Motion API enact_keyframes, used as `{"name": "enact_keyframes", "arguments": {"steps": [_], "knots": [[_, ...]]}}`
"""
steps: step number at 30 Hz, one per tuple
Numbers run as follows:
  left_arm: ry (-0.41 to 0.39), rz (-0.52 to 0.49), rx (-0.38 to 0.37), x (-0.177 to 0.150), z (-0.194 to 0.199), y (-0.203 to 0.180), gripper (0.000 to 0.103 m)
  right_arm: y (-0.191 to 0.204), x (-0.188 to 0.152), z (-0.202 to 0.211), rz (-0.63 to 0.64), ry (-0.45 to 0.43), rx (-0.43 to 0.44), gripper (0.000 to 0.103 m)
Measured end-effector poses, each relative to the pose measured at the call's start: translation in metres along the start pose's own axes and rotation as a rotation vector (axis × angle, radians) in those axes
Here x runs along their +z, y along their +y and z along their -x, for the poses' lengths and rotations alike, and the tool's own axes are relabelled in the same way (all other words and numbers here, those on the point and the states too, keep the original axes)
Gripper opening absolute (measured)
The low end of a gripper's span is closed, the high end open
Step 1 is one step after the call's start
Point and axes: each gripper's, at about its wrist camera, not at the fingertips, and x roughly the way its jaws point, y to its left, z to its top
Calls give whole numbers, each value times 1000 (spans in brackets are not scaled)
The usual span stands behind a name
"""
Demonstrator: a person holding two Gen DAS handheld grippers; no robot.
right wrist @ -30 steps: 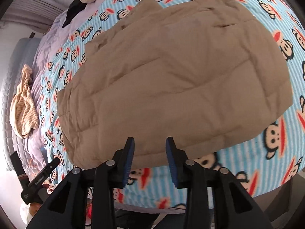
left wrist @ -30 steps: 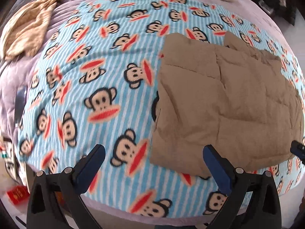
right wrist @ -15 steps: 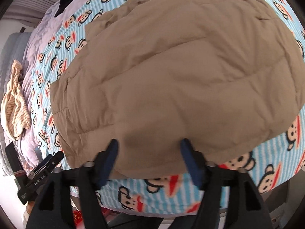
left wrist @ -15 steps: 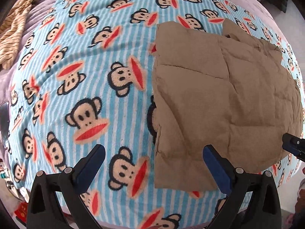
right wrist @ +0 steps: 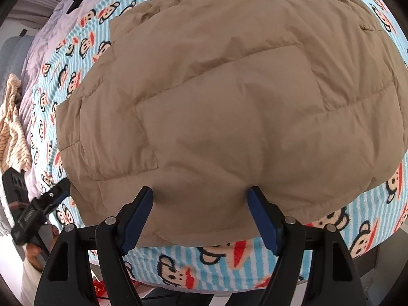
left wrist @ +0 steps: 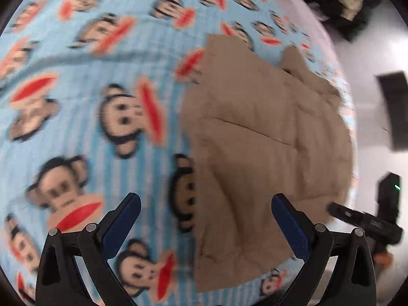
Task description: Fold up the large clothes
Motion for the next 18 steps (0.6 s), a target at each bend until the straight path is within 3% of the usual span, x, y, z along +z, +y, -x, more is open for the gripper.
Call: {"name": "enact_keyframes", "arguments": {"steps": [8,13,14,15,17,18], "knots": [[130,-115,-194,28,-59,-26,103,5,2,-8,-1,6,-28,79],[181,-144,-172,36,-85,-37,102,8,3,-7,2,9,-36,79],[181,-155,-163,36,-84,-39,92,9,3,-5,7,11,-33,79],[181,-167,-165,36,-83,-41,66,8,2,-3,10,12,-29,79],[192,-167,-230,36,-75,-43,38,8,2,7,21,-2,-20,79],[186,-166,-232,35,-71,-45,31,7,2,11,25,-16,-20,79]]}}
